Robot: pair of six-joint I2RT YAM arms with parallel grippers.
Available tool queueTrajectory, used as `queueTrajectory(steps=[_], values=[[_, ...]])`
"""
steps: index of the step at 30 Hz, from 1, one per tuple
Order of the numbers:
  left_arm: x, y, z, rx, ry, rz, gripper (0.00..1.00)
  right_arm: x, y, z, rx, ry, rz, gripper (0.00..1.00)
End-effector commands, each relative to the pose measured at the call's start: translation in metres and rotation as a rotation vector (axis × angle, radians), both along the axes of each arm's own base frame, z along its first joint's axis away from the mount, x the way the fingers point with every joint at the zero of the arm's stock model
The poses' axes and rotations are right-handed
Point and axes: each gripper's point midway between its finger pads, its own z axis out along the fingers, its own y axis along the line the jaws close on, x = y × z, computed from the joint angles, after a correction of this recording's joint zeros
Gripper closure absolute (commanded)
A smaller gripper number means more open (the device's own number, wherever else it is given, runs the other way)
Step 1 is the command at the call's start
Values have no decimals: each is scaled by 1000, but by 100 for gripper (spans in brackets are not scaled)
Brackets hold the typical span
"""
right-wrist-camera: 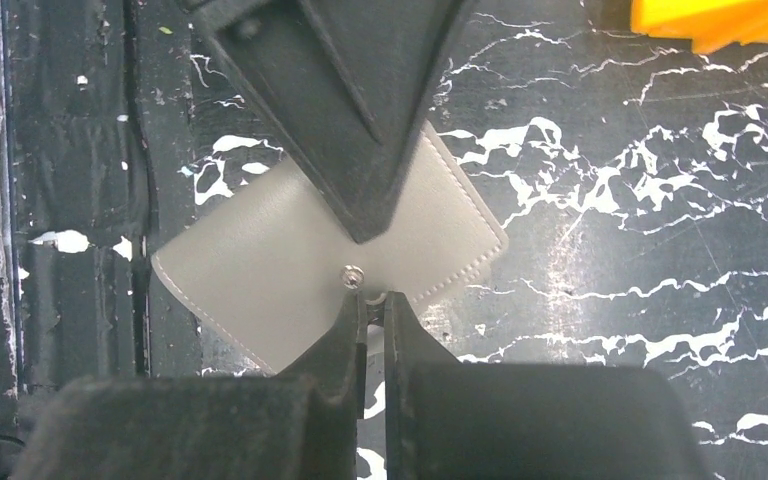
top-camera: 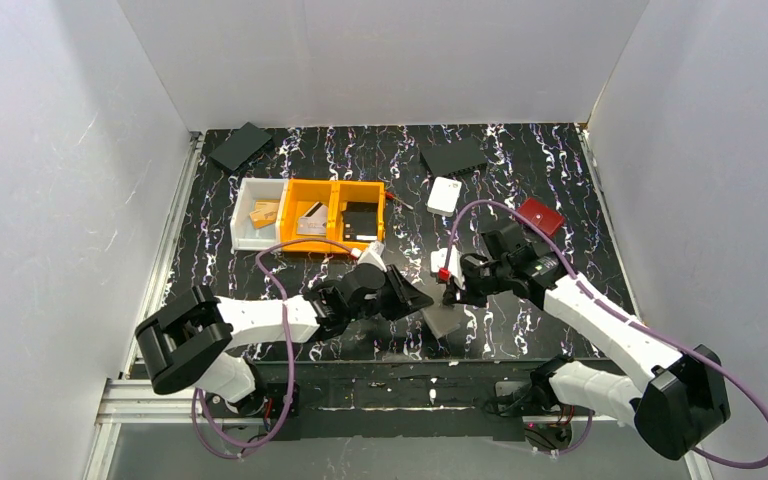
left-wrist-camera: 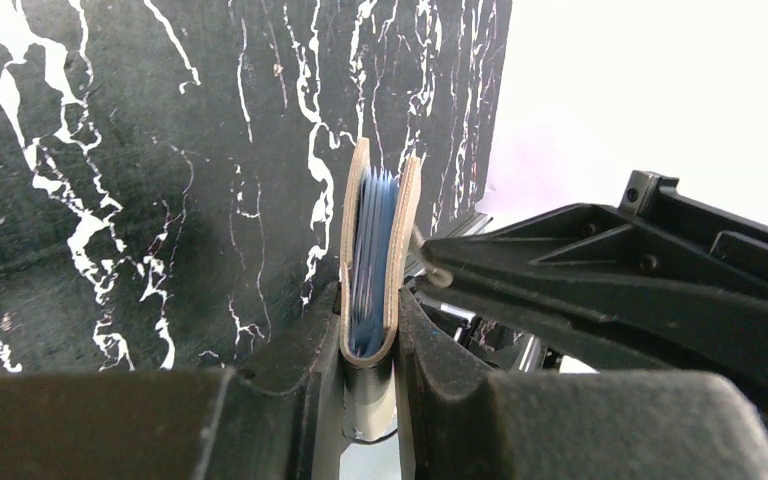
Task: Take the credit cards out of the card holder
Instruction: Open the card holder at the center of the board.
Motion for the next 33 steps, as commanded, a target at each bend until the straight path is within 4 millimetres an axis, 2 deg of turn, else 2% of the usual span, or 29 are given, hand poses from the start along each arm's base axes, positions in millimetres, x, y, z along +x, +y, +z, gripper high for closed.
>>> queueTrajectory(steps=[1, 7, 12, 18, 20, 22, 27, 29, 30, 33], values=[[0, 6, 17, -52, -39, 23, 100, 7, -4, 13, 44, -7, -56, 99], [-4, 15, 13, -24, -80, 5, 100, 18, -13, 9, 66, 10, -146, 99], [-5, 24, 9, 12, -147, -20, 100, 23, -20, -4, 53, 30, -211, 99], [-7, 23, -11, 75, -155, -59, 100, 26, -23, -23, 36, 44, -246, 97], [-6, 20, -19, 99, -152, -74, 100, 29, -25, -29, 24, 43, -272, 87], [-4, 17, -25, 126, -159, -92, 100, 33, -28, -36, 12, 41, -309, 72], [10, 17, -49, 198, -144, -114, 100, 36, -30, -39, 7, 36, -326, 52], [15, 22, -64, 245, -113, -121, 93, 37, -30, -39, 10, 30, -335, 48], [16, 24, -68, 261, -94, -129, 86, 37, -31, -40, 9, 27, -341, 47], [19, 28, -72, 328, -84, -145, 73, 39, -31, -41, 9, 27, -354, 47]])
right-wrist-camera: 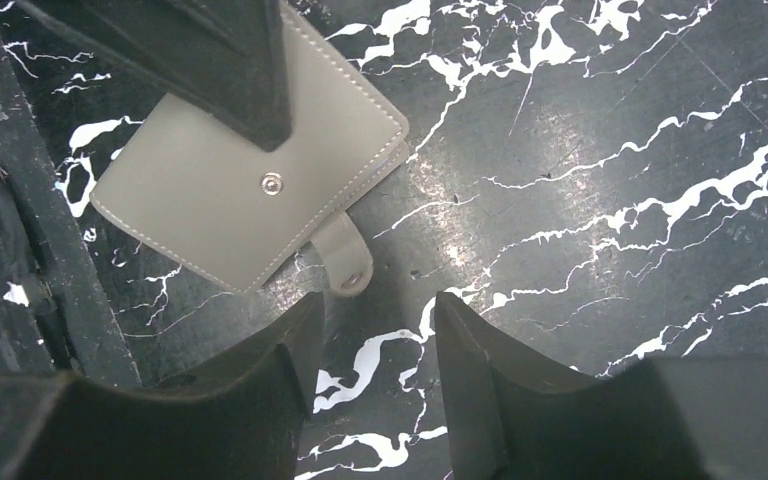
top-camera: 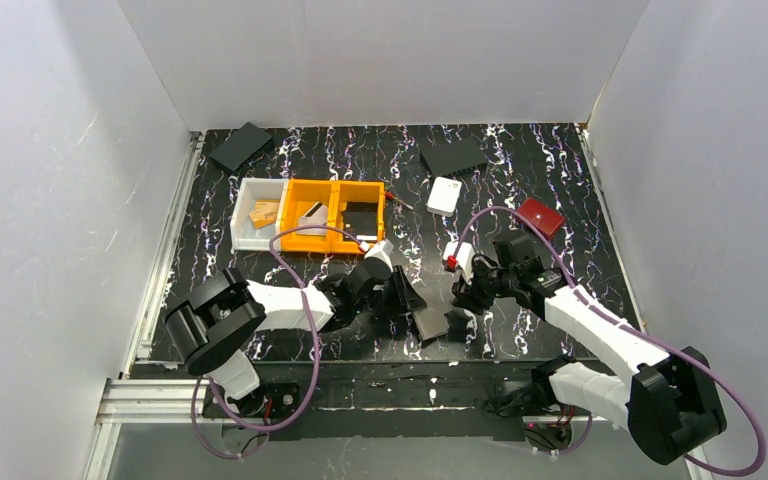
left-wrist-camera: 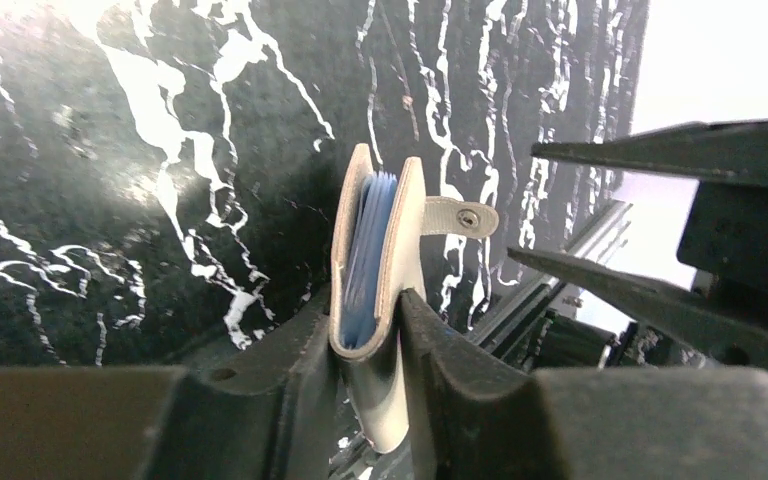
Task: Take the credit cards out of the card holder
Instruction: Open the card holder at the center of the board.
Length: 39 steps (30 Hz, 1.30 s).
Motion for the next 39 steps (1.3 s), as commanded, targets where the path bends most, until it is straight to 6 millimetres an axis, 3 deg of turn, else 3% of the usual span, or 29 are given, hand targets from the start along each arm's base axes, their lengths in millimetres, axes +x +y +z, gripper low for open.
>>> queueTrajectory(steps=[1, 7, 10, 15, 19, 21, 22, 25, 29, 39], values=[[5, 18, -16, 170, 3, -26, 70, 10, 0, 1, 11, -31, -37, 47], [9, 57, -17, 412, 18, 32, 50, 24, -6, -16, -58, 17, -115, 50], [7, 66, -9, 478, 15, 10, 44, 25, -5, -20, -68, 52, -124, 53], [3, 67, 16, 462, -69, -81, 38, 21, 1, -13, -33, 67, -109, 52], [-8, 51, 37, 336, -116, -168, 34, 19, 4, 0, 10, 55, -94, 49], [-14, 43, 46, 300, -119, -178, 4, 21, 6, 7, 40, 60, -99, 48], [-17, 40, 49, 295, -115, -183, 2, 21, 5, 9, 50, 68, -105, 48], [-32, 28, 52, 319, -99, -224, 2, 24, 3, 14, 75, 89, -126, 48], [-37, 31, 46, 504, -128, -193, 2, 31, -3, 18, 90, 96, -175, 47], [-23, 20, 41, 770, -78, -39, 2, 50, -23, 22, 85, 90, -298, 46]])
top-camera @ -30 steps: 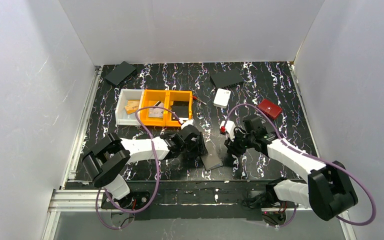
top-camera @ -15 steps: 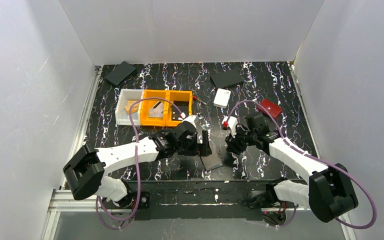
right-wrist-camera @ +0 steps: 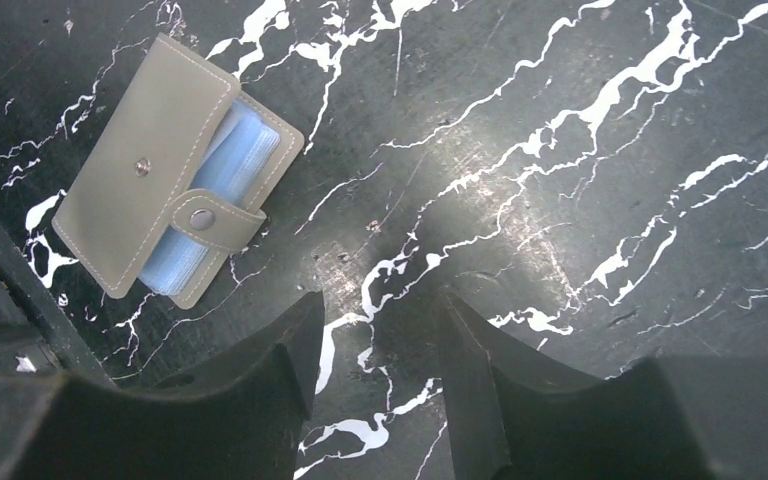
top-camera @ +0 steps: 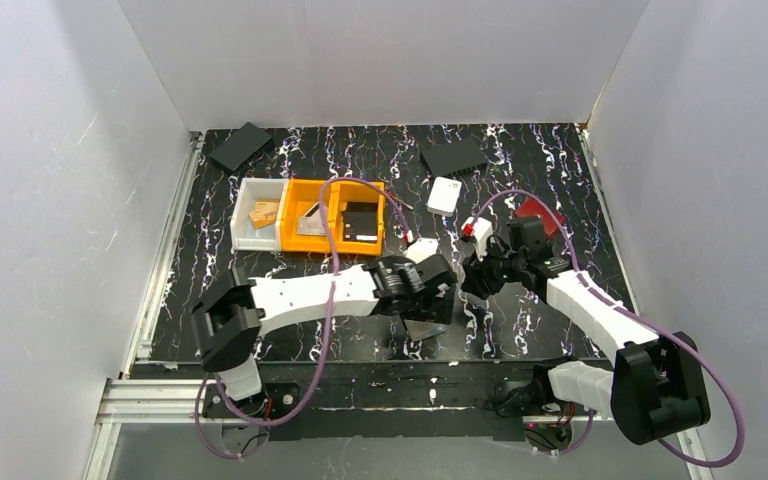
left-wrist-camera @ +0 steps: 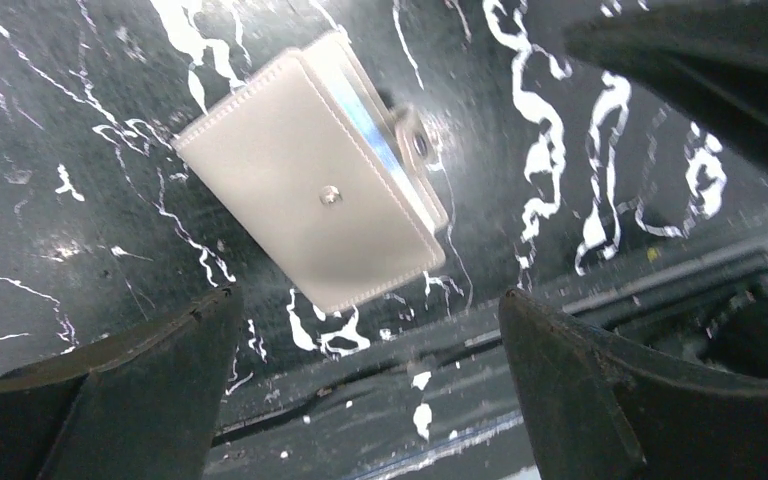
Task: Take the credit cards out of the card holder
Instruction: Open the card holder at the center of the board.
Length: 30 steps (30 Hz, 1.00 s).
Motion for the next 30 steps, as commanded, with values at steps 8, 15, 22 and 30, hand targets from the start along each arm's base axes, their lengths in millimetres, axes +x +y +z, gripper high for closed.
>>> queueTrajectory(steps=[8, 15, 22, 30], values=[[16, 6, -12, 344, -25, 116, 10, 18, -2, 25, 28, -59, -45, 46], [15, 11, -24, 393, -10, 118, 24, 18, -3, 25, 31, -58, -47, 46], [15, 22, -12, 374, -36, 146, 51, 18, -2, 26, 36, -55, -41, 46], [12, 49, -4, 246, -55, 214, 86, 0, 12, 33, 114, -20, 53, 46]])
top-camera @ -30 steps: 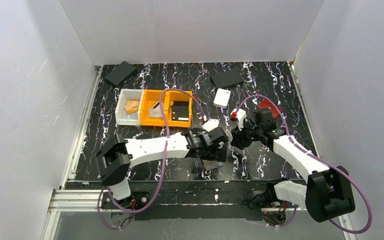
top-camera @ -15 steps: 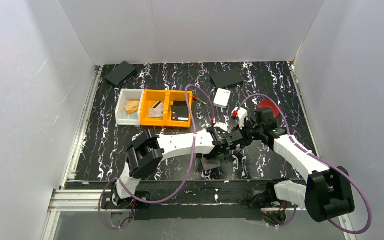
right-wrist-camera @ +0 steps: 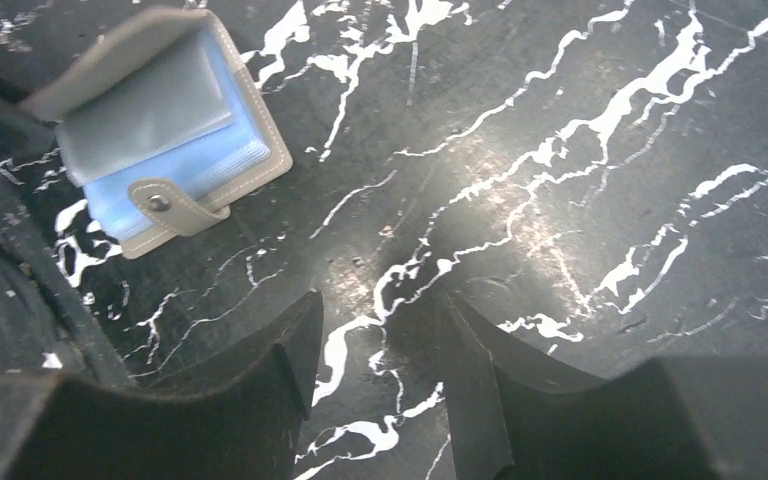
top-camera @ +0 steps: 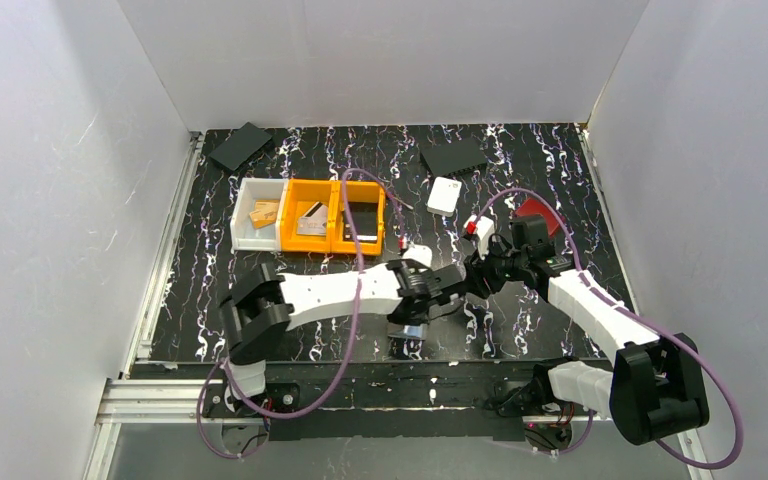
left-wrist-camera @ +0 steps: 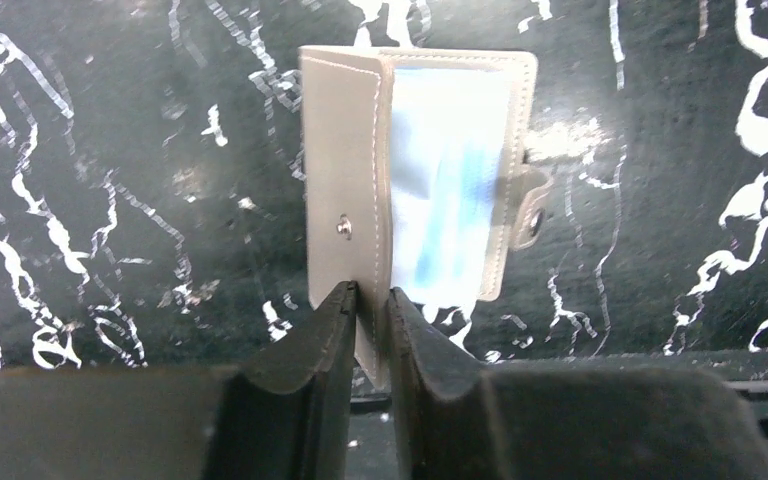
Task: Take the credit cards out of the card holder
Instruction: Open the card holder at the center of the board.
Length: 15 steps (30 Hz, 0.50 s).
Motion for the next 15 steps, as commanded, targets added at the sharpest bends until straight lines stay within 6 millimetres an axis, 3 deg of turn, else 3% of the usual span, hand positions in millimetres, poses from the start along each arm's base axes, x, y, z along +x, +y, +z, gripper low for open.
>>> queueTrajectory(steps=[1, 2, 3, 9, 12, 15], values=[[5, 17, 23, -146, -79, 55, 90, -8, 17, 29, 106, -16, 89, 46], [5, 17, 24, -194, -91, 56, 99, -12, 20, 30, 123, -3, 110, 46], [6, 18, 27, -247, -107, 59, 100, -17, 24, 31, 144, 13, 132, 46], [16, 18, 40, -584, -144, 120, 100, -43, 48, 44, 260, 88, 283, 46], [17, 19, 29, -672, -90, 150, 100, -46, 61, 53, 282, 64, 343, 46], [16, 30, 14, -618, -65, 173, 100, -49, 77, 58, 282, 45, 408, 48]])
